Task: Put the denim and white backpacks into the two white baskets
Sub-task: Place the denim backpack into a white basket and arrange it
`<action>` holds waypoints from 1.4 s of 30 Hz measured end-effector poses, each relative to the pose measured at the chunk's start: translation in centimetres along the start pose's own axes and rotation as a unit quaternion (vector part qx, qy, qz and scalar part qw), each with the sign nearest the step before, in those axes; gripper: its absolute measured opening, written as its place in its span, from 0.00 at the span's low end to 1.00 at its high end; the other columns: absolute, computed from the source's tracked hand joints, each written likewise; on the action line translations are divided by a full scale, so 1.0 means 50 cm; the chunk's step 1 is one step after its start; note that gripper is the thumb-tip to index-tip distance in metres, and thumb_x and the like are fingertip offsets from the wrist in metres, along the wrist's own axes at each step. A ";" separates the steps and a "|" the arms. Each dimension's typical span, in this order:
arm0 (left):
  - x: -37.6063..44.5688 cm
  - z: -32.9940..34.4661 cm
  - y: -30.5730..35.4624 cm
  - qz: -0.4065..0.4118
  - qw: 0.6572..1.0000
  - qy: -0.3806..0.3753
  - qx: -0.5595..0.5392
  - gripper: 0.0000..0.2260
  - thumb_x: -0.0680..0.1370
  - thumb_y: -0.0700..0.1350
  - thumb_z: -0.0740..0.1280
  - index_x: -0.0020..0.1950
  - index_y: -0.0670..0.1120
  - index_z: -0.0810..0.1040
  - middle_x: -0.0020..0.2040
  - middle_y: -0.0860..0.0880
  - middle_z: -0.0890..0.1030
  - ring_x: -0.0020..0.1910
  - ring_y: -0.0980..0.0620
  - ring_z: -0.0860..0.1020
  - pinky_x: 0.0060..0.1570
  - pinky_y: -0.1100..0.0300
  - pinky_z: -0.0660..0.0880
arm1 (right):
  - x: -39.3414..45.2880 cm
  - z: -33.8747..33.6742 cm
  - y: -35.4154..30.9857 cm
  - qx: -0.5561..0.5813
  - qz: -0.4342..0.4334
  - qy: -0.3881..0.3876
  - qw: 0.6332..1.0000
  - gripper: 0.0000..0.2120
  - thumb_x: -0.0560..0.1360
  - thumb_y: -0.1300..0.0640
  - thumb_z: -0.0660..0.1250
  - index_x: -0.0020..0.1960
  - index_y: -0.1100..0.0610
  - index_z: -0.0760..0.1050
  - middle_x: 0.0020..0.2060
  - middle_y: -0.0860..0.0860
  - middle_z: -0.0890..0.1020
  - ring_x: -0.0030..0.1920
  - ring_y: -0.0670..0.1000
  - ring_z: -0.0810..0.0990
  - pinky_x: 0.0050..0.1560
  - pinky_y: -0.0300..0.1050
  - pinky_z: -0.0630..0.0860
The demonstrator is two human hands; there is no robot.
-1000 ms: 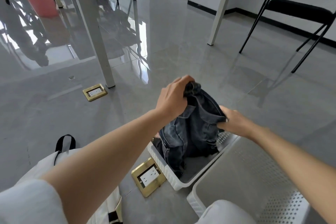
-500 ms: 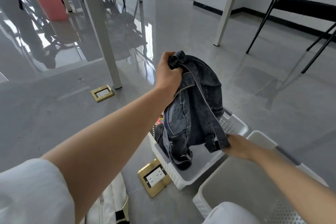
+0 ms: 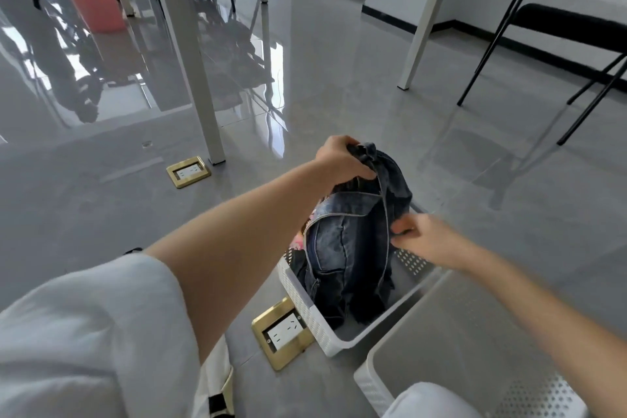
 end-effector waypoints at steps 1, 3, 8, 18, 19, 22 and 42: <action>-0.002 -0.011 0.014 -0.011 0.999 -0.034 0.011 0.30 0.65 0.39 0.79 0.66 0.46 0.75 0.57 0.45 0.78 0.55 0.46 0.77 0.58 0.56 0.76 | 0.004 0.002 -0.022 0.071 -0.003 0.014 0.997 0.18 0.72 0.50 0.70 0.59 0.56 0.75 0.53 0.49 0.81 0.54 0.51 0.80 0.60 0.49 0.75; -0.007 -0.026 0.031 -0.039 0.995 -0.091 0.026 0.33 0.67 0.36 0.78 0.69 0.49 0.72 0.60 0.45 0.75 0.57 0.43 0.77 0.59 0.52 0.76 | 0.014 0.008 -0.062 0.157 -0.004 0.024 0.987 0.27 0.70 0.46 0.72 0.65 0.53 0.68 0.57 0.46 0.78 0.59 0.48 0.78 0.62 0.49 0.74; -0.005 -0.047 0.031 -0.017 0.987 -0.129 0.099 0.40 0.67 0.34 0.76 0.74 0.55 0.66 0.68 0.44 0.70 0.63 0.40 0.74 0.61 0.46 0.76 | 0.005 0.019 -0.118 0.143 0.078 -0.022 0.986 0.19 0.71 0.45 0.70 0.56 0.54 0.71 0.49 0.50 0.79 0.47 0.51 0.78 0.43 0.45 0.76; 0.004 -0.032 0.015 0.038 0.994 0.031 0.095 0.26 0.70 0.39 0.76 0.66 0.39 0.73 0.59 0.42 0.77 0.58 0.45 0.76 0.58 0.57 0.73 | 0.001 0.112 -0.126 0.436 0.237 -0.061 0.866 0.15 0.75 0.45 0.67 0.57 0.52 0.72 0.55 0.54 0.80 0.58 0.59 0.76 0.60 0.55 0.72; 0.008 -0.033 0.010 0.040 0.994 0.046 0.086 0.22 0.70 0.38 0.76 0.62 0.38 0.76 0.55 0.43 0.78 0.53 0.46 0.76 0.54 0.58 0.73 | 0.004 0.116 -0.129 0.474 0.253 -0.064 0.841 0.12 0.76 0.47 0.66 0.55 0.52 0.72 0.52 0.54 0.81 0.57 0.60 0.77 0.60 0.55 0.72; 0.021 -0.035 -0.003 0.039 0.995 0.075 0.053 0.17 0.71 0.38 0.75 0.58 0.38 0.78 0.53 0.43 0.79 0.48 0.47 0.76 0.48 0.60 0.74 | 0.009 0.117 -0.130 0.534 0.240 -0.048 0.809 0.07 0.80 0.55 0.60 0.52 0.56 0.75 0.47 0.54 0.81 0.53 0.58 0.78 0.62 0.59 0.69; 0.049 -0.040 -0.010 0.042 0.995 0.084 0.025 0.07 0.76 0.42 0.70 0.53 0.42 0.78 0.58 0.40 0.79 0.54 0.42 0.79 0.50 0.51 0.78 | 0.013 -0.030 0.042 -0.080 0.093 -0.113 0.986 0.17 0.72 0.58 0.63 0.53 0.70 0.76 0.46 0.60 0.82 0.45 0.58 0.81 0.46 0.52 0.78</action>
Point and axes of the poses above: each hand's wrist, its own x-axis towards the middle knuckle, its own z-axis out of the palm, y = z × x, the point moved 1 cm from there along x, towards the middle knuckle
